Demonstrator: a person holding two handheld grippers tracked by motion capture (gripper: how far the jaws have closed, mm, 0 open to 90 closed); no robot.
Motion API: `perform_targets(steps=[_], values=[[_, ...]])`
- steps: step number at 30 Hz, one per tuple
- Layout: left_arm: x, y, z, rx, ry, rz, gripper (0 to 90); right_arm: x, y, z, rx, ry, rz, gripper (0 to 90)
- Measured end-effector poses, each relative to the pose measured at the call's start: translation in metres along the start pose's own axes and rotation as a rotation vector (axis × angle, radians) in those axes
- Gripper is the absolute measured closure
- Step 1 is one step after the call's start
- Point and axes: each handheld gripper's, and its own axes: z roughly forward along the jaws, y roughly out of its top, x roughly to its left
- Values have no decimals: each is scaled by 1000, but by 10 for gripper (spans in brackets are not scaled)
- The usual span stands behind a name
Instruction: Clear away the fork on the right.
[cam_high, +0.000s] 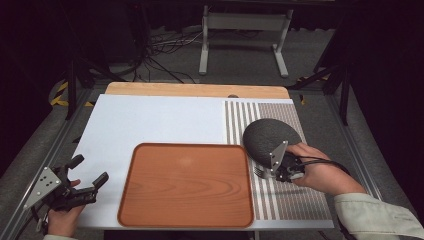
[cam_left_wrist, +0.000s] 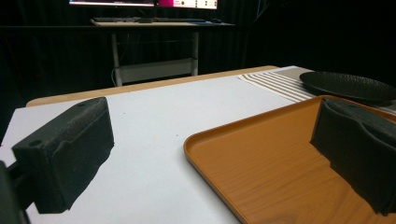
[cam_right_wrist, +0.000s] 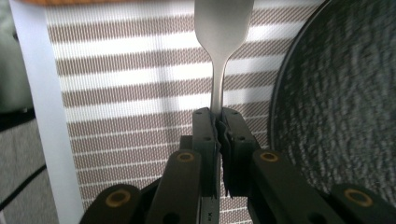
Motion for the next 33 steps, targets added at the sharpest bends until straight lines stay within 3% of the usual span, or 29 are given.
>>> perform_targets(steps=[4,13,17,22,26,33], values=[[0,0,0,3,-2,1,1,-2,0,-6,-54,-19,11,857],[0,-1,1,3,-5,-2,1,-4,0,-19,-211,-68,107,858],[0,-1,1,1,-3,-3,1,-4,1,-22,-247,-68,168,857],[0,-1,1,3,-5,-1,1,-3,6,-28,-295,-107,225,858],[0,-1,1,3,-4,-2,1,-1,13,-30,-328,-92,312,858],[0,-1,1,4,-4,1,1,1,24,-31,-358,-87,404,858]])
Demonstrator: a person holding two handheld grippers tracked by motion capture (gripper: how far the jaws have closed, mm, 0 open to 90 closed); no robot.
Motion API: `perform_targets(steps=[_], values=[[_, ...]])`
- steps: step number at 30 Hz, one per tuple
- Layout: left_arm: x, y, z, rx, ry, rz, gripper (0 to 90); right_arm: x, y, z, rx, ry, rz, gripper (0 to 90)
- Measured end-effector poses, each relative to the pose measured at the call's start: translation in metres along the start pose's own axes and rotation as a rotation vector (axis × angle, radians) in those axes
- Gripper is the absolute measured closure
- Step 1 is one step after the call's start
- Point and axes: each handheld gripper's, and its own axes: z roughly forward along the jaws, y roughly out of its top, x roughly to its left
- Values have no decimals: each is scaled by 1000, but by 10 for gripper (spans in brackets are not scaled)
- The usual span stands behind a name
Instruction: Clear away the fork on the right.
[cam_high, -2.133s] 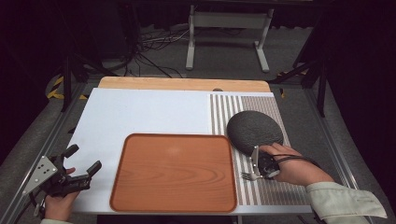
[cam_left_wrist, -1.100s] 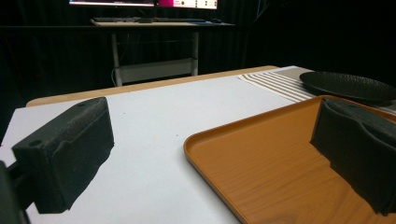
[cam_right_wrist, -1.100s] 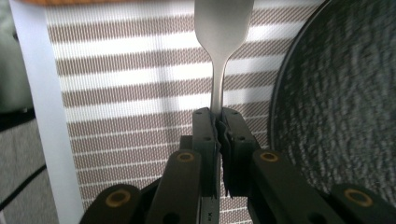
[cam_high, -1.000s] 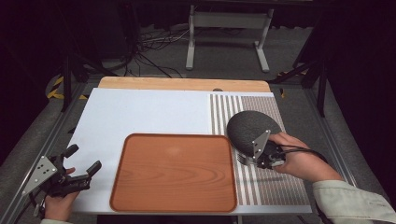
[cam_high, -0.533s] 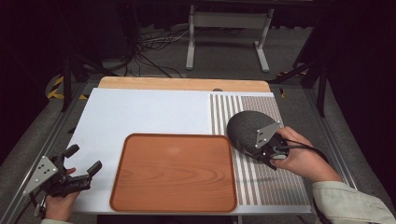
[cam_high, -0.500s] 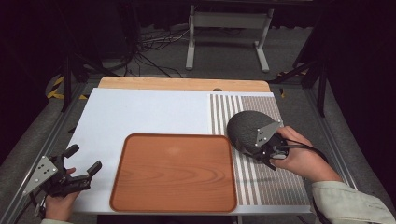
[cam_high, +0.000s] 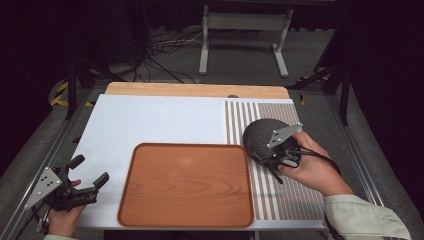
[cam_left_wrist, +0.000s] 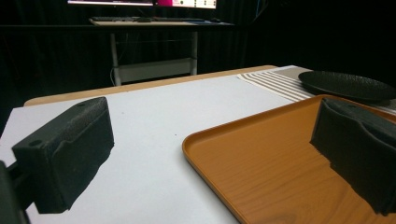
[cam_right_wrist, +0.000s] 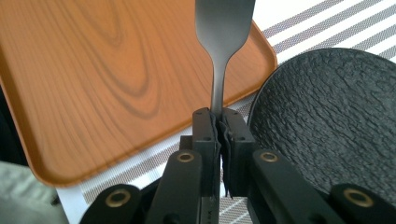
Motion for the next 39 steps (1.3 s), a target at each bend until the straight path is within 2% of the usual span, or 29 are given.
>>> perform_targets(steps=[3,4,7,10,15,22,30,39], values=[[0,0,0,-1,0,0,1,3,5,0,-9,19,66,858],[0,0,0,0,1,1,1,4,7,1,-20,32,101,858],[0,0,0,-1,1,2,1,8,13,1,-13,1,128,858],[0,0,0,0,1,2,1,12,18,3,-8,-8,162,859],[0,0,-1,-1,1,3,1,16,24,6,-3,-21,182,859],[0,0,0,1,0,4,1,26,35,12,9,-3,235,859],[0,0,0,3,2,8,1,36,48,26,70,23,262,859],[0,1,0,1,1,8,1,43,60,46,134,65,316,858]])
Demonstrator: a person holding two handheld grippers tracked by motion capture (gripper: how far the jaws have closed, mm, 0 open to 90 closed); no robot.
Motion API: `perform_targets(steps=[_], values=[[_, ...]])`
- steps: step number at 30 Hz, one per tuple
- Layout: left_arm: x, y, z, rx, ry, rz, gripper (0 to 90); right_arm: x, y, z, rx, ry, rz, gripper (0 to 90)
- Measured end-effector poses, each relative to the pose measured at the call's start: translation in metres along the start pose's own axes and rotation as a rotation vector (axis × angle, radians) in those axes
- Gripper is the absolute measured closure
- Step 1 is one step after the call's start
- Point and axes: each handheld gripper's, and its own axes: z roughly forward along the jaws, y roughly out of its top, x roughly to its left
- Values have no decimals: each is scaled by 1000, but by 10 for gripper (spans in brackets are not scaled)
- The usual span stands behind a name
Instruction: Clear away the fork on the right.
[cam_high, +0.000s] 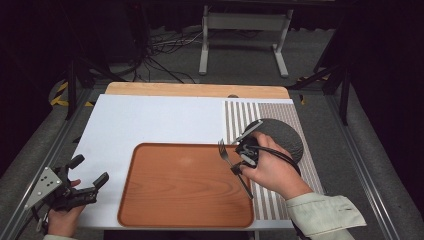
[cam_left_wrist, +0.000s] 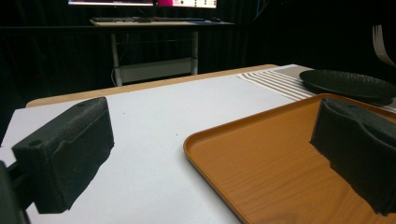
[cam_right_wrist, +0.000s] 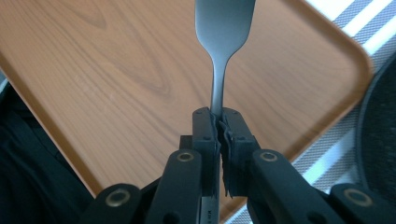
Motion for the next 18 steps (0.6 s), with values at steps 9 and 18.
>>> perform_targets(steps=[9,18], values=[[0,0,0,1,0,1,1,4,4,16,50,27,63,858],[0,0,0,0,-1,-1,1,6,8,30,121,32,136,858]])
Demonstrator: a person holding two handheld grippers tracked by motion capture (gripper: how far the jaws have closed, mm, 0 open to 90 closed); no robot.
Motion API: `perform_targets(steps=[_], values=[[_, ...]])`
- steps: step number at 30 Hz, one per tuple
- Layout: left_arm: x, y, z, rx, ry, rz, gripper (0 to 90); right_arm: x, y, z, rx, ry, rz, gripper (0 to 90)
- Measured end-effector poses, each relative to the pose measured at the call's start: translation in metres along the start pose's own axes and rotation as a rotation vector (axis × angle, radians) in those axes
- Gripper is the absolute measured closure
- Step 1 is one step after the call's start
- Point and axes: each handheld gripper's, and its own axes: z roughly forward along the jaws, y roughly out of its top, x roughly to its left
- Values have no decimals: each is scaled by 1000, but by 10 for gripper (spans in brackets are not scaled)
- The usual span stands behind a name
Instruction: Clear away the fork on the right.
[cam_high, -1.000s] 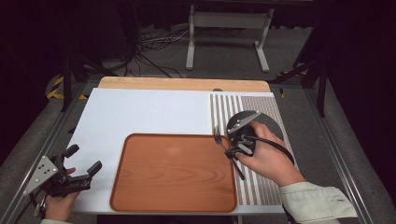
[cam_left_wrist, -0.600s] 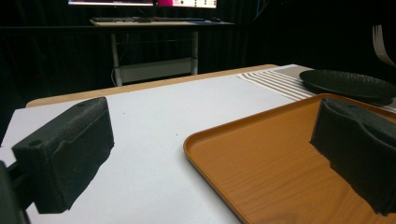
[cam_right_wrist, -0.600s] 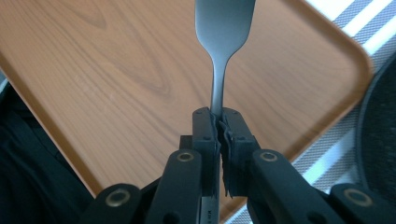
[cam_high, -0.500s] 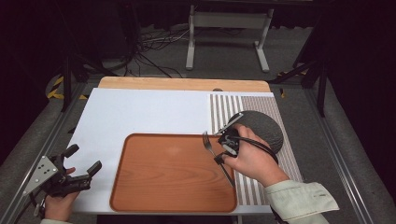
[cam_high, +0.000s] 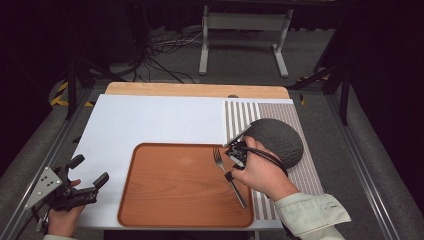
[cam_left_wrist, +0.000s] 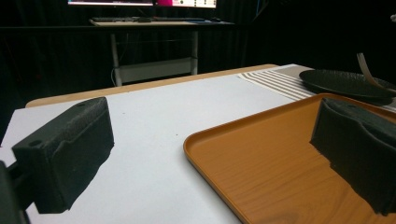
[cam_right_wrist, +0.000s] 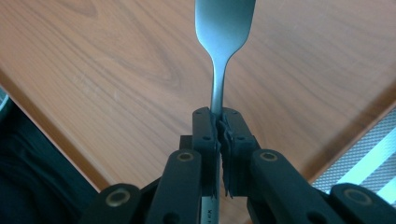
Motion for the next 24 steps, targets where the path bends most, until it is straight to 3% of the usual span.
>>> perform_targets(steps=[11,24], values=[[0,0,0,0,-1,-1,1,-2,4,12,47,16,80,857],[0,0,0,1,-1,2,1,-6,5,23,40,7,114,855]])
